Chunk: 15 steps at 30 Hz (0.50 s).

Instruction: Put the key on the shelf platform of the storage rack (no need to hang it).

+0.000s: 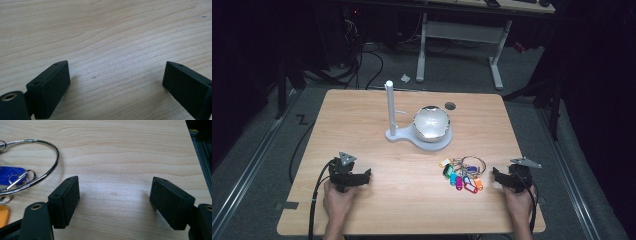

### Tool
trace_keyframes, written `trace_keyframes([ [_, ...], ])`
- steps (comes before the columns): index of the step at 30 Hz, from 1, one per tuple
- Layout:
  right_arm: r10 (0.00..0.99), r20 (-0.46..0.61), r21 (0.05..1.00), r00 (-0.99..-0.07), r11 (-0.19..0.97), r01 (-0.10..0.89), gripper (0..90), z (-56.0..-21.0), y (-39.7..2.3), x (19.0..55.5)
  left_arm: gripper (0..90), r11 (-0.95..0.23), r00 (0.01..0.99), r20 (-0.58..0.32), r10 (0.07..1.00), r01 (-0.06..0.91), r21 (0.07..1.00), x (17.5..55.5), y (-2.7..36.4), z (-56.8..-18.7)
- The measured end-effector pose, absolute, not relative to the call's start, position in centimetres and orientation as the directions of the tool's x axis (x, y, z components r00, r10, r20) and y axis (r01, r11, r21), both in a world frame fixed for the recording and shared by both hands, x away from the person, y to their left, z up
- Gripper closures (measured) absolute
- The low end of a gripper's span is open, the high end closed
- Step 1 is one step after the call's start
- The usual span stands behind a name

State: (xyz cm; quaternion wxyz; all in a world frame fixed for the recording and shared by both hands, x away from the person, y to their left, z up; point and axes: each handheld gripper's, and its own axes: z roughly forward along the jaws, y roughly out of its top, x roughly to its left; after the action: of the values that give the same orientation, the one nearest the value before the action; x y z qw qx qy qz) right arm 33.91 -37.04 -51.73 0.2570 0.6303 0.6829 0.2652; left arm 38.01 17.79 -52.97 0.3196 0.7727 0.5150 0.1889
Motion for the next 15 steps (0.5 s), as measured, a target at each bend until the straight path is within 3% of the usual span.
trace_keyframes([
  [13,0.997,-0.02,0.686,-0.074,0.068,0.724,25.2,-51.72,-36.96,33.9,8.1,-0.277,0.417,-0.04,0.908,0.669,0.69,38.07,17.74,-52.97],
  [15,0.997,-0.019,0.685,-0.077,0.069,0.725,28.8,-51.7,-36.94,33.88,8.1,-0.278,0.418,-0.039,0.908,0.669,0.69,38.1,17.73,-52.97],
])
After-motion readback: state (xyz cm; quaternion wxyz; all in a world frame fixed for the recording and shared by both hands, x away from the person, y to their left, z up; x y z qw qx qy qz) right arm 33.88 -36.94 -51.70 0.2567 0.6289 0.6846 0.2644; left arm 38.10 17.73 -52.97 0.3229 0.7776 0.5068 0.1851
